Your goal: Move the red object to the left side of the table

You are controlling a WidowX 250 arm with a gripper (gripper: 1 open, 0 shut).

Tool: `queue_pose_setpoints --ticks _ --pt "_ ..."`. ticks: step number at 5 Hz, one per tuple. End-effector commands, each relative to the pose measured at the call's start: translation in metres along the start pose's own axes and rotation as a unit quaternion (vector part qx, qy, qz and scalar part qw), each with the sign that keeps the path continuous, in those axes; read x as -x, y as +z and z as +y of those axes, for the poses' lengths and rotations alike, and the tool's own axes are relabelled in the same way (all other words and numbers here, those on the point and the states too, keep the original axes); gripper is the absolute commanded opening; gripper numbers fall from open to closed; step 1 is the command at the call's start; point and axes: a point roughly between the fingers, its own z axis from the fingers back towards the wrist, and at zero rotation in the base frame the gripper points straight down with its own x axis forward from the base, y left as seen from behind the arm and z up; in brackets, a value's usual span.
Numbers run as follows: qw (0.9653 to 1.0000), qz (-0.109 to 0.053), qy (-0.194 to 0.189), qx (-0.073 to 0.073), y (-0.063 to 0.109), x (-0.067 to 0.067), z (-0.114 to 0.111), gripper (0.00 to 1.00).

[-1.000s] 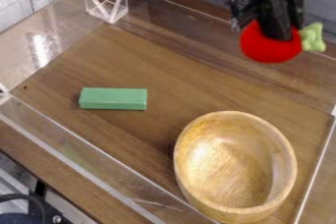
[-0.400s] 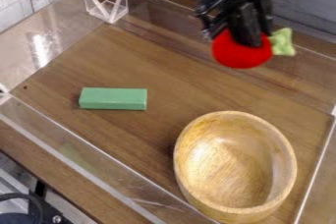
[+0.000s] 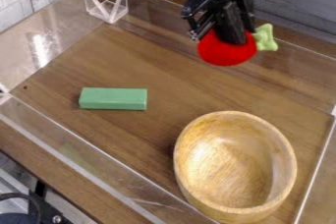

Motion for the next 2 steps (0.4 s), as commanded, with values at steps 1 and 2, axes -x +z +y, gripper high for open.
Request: queue_pose_setpoints --ticks 1,2 --pt "0.9995 -0.009 0.010 0.029 0.0127 -0.0034 -0.0052 0.00" --pt "0.9991 -0.014 0.024 0.032 0.0117 -0.0071 -0.0049 0.00"
